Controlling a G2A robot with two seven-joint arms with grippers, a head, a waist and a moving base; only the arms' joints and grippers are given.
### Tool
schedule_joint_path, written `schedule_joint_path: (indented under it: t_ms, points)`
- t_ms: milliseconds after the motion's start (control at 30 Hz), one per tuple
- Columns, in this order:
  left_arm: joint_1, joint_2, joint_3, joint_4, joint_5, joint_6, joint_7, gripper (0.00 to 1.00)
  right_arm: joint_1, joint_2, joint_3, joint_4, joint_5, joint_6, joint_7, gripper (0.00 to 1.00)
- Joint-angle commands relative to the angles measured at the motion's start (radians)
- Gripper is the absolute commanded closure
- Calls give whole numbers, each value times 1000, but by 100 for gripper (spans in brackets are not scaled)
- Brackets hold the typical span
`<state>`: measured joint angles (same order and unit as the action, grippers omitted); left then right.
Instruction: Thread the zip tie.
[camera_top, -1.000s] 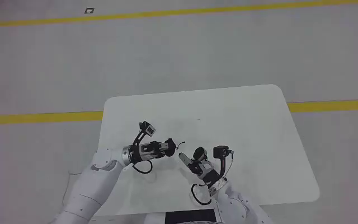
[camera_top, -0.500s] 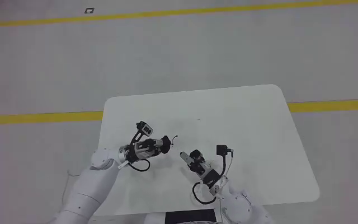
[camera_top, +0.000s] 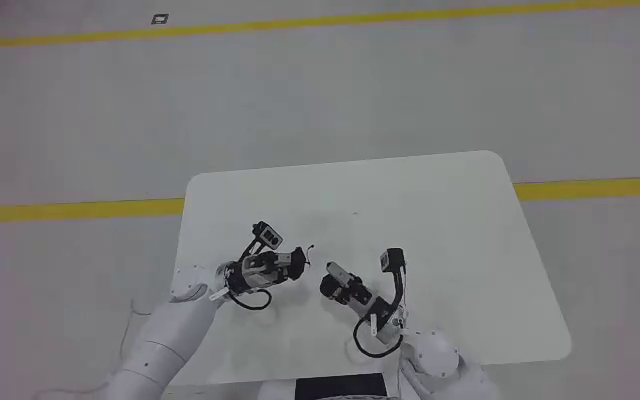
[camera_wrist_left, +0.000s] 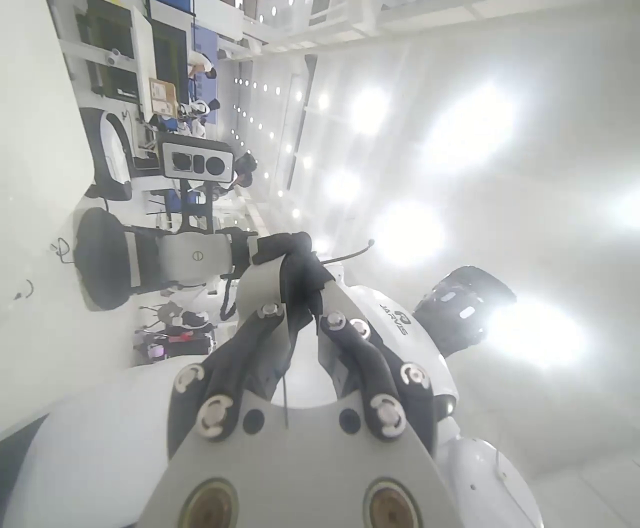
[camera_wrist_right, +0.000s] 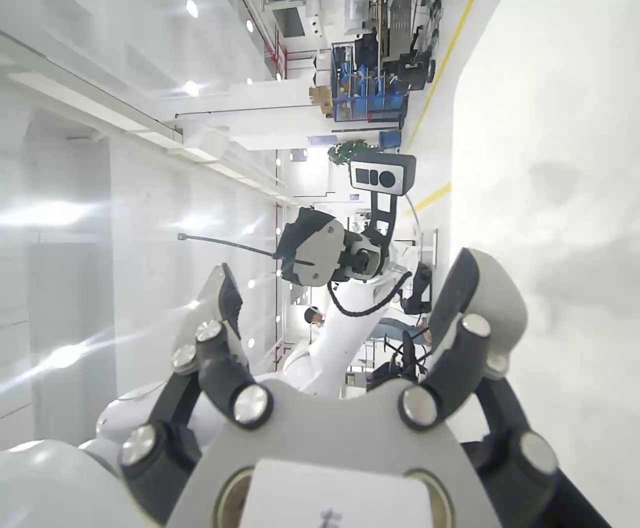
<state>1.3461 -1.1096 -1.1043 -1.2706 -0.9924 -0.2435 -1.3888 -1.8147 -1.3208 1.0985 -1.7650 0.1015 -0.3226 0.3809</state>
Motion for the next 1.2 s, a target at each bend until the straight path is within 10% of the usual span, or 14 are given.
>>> schedule_joint_path:
  t_ms: [0, 200, 533, 1167]
  points:
    - [6, -1, 5, -9, -15, 21, 20, 100, 0, 0, -1, 0, 4, 2, -1, 0]
    - [12, 2, 12, 7, -62, 76, -1, 100, 25, -2, -18, 33, 219, 22, 88, 0]
    - [-20, 31, 30, 41, 37, -50, -1, 100, 56, 1, -19, 63, 479, 86, 210, 0]
    - [-12, 29, 36, 14, 23, -73, 15, 100, 68, 3, -33, 75, 516, 77, 209, 0]
